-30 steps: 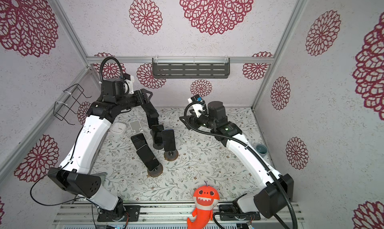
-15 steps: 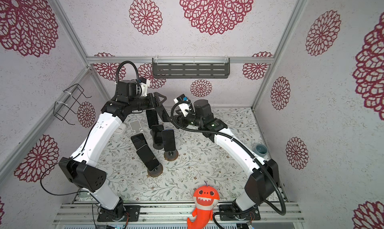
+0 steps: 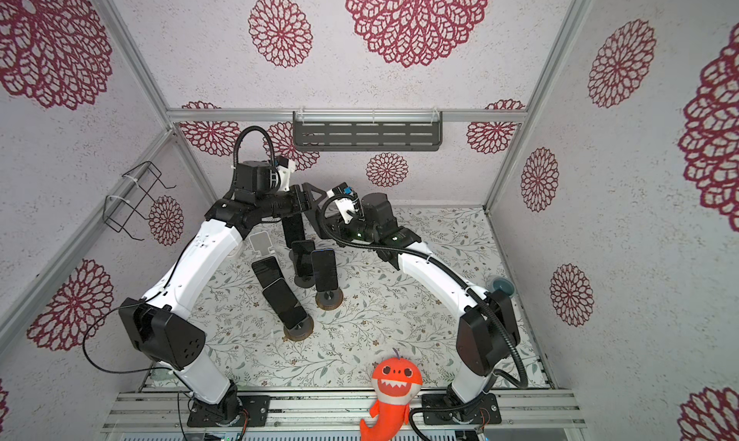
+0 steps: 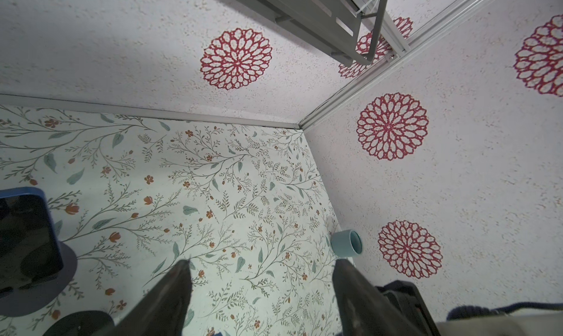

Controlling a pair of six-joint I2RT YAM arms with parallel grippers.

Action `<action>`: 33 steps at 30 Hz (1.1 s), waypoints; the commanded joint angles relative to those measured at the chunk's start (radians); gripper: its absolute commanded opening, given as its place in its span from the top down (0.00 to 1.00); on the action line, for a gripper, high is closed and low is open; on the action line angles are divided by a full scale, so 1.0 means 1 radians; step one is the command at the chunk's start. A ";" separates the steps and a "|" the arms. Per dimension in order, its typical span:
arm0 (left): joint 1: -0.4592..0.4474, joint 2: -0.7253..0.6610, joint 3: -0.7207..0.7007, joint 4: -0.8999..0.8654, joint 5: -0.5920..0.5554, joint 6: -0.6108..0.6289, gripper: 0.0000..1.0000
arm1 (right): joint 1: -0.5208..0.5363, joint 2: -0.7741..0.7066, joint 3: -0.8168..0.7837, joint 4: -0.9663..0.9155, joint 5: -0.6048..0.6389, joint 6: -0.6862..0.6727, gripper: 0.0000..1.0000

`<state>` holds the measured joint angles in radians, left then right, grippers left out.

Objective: Remove the phone from the phone stand
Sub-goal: Pass the phone.

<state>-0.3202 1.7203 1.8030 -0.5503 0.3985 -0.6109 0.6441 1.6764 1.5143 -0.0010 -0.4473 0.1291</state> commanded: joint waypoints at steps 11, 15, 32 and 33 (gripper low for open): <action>0.018 -0.159 -0.172 0.216 0.063 -0.036 0.02 | -0.012 -0.022 0.034 0.029 -0.010 0.048 1.00; 0.061 -0.245 -0.362 0.498 0.218 -0.108 0.02 | -0.071 -0.034 0.057 -0.034 -0.096 0.068 1.00; 0.038 -0.122 -0.514 1.042 0.397 -0.305 0.16 | -0.294 -0.065 0.009 0.151 -0.515 0.393 1.00; 0.030 -0.113 -0.512 1.044 0.384 -0.299 0.13 | -0.293 -0.062 0.006 0.174 -0.530 0.415 1.00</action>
<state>-0.2630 1.5745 1.3018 0.3756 0.7700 -0.8665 0.3504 1.6604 1.4956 0.0357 -0.8726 0.4629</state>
